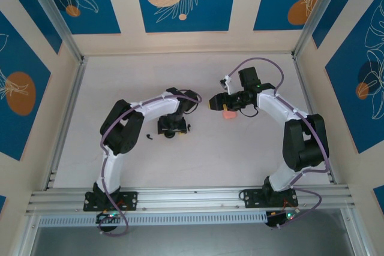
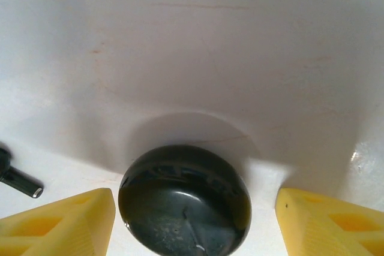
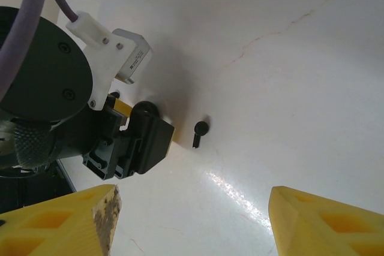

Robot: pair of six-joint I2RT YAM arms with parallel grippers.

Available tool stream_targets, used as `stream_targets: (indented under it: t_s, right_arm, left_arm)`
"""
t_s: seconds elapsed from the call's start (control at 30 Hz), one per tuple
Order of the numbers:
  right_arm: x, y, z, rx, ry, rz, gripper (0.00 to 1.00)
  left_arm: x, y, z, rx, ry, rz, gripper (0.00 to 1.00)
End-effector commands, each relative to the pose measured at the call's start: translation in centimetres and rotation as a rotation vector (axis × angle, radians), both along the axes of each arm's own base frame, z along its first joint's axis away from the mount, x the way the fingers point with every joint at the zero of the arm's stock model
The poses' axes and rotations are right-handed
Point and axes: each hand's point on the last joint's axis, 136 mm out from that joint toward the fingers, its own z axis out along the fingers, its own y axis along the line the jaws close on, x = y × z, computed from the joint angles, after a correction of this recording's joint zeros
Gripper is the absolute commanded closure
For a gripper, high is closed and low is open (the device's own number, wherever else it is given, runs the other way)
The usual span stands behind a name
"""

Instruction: Insert wireless bluetooth earbuds into charging case

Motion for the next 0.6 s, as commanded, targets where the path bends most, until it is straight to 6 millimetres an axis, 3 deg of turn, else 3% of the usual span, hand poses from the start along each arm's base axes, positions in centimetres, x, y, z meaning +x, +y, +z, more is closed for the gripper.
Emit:
stream_targets:
  t_s: [0.0,0.2,0.57]
  right_arm:
    - [-1.2,0.1,0.3,-0.004,0.0,0.026,0.33]
    - [-1.3,0.1,0.5,-0.005,-0.01,0.034,0.33]
    - [-1.5,0.0,1.0,-0.006,-0.022,0.039,0.34]
  left_arm:
    - [0.1,0.1,-1.0,-0.002,0.027,0.04,0.29]
    - [0.3,0.5,-1.6,-0.002,0.033,0.049,0.3]
    - [-0.2,1.1,-2.8,-0.004,0.061,0.067,0.43]
